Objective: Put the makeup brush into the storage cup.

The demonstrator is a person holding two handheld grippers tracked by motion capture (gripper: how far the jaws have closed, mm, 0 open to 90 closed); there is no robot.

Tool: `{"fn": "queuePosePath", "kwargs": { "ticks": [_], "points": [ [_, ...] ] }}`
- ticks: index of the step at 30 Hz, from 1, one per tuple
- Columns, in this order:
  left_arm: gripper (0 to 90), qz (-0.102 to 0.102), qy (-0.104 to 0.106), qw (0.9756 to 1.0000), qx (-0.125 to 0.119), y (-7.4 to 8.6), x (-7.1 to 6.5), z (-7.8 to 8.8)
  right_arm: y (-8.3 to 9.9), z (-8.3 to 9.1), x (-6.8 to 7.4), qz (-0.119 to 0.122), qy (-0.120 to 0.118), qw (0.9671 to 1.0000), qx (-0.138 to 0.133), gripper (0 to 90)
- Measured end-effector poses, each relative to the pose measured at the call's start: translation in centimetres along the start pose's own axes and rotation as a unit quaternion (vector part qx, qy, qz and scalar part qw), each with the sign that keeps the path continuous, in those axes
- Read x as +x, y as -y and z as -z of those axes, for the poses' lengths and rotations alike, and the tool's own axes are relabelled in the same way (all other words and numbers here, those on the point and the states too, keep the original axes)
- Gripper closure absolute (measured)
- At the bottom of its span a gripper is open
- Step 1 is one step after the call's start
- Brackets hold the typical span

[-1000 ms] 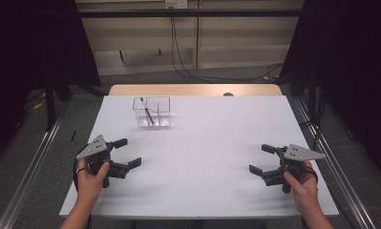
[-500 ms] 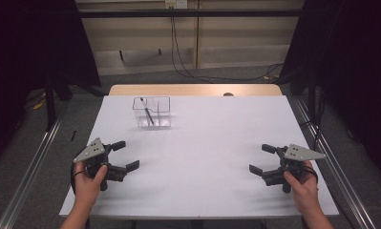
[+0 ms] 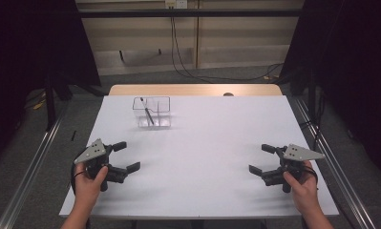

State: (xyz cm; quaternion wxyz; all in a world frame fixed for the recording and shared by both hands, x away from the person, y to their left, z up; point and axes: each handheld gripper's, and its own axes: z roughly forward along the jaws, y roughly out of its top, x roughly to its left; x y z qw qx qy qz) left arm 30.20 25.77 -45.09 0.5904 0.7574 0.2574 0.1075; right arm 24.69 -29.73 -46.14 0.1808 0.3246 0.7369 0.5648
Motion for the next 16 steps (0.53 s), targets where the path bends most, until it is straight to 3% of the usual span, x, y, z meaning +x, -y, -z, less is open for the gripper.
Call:
{"fn": "queuePosePath", "kwargs": {
  "ticks": [16],
  "points": [
    [0.0, -0.004, 0.003, 1.0000, -0.003, -0.08, -0.05, -0.07, 0.06, -0.02, 0.01, 0.002, 0.004, 1.0000, 0.003, 2.9]
  ]
}}
